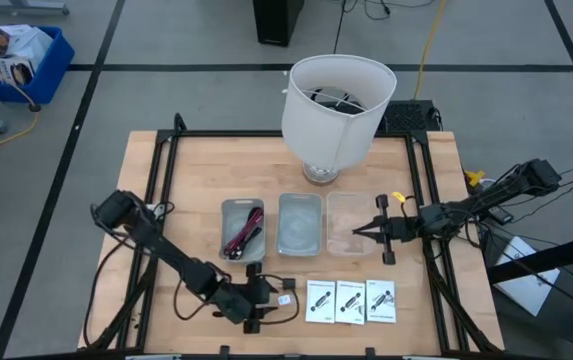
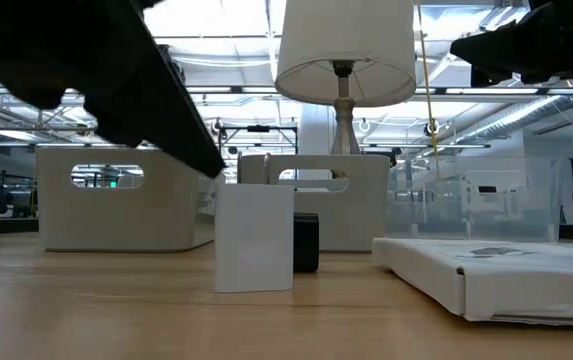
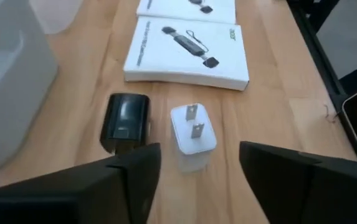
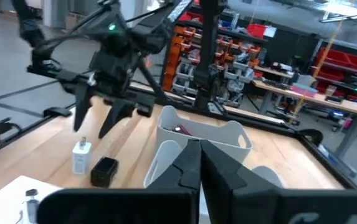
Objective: Pick and place items into bin
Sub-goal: Put the white charger adapter into the right gray bin, then put the black charger adapter into the right gray bin
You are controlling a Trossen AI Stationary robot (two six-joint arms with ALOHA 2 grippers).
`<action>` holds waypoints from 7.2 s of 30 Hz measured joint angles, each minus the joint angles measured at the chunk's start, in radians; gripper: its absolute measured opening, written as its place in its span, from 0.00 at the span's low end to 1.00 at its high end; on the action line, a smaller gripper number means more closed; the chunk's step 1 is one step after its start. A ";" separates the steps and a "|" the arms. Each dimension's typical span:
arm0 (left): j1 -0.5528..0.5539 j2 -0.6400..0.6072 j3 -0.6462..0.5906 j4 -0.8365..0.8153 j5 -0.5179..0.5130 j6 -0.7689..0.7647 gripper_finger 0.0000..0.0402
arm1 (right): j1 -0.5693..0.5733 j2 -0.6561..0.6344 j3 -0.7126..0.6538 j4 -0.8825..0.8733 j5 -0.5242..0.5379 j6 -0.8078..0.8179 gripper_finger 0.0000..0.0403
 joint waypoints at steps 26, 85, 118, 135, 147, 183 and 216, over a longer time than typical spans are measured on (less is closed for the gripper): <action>0.074 0.108 0.001 0.130 0.089 -0.128 0.63 | 0.000 -0.003 0.000 0.014 0.003 0.004 0.00; 0.623 -0.022 0.078 -0.158 0.320 0.398 0.25 | 0.000 0.002 0.001 -0.024 -0.001 0.080 0.00; 0.508 -0.179 0.081 -0.175 0.401 0.682 0.70 | 0.000 0.008 0.001 -0.019 -0.002 0.083 0.00; 0.270 -0.098 0.083 -0.244 0.361 0.979 0.70 | 0.000 0.008 0.001 -0.005 -0.002 0.087 0.00; 0.291 0.044 0.179 -0.196 0.398 1.140 0.70 | 0.000 0.009 0.001 -0.010 -0.002 0.096 0.00; 0.301 0.196 0.330 -0.400 0.476 1.125 0.38 | 0.000 0.009 0.000 -0.028 -0.001 0.102 0.00; 0.674 0.077 0.475 -0.561 0.359 0.870 0.38 | 0.001 0.010 0.000 -0.019 -0.002 0.112 0.00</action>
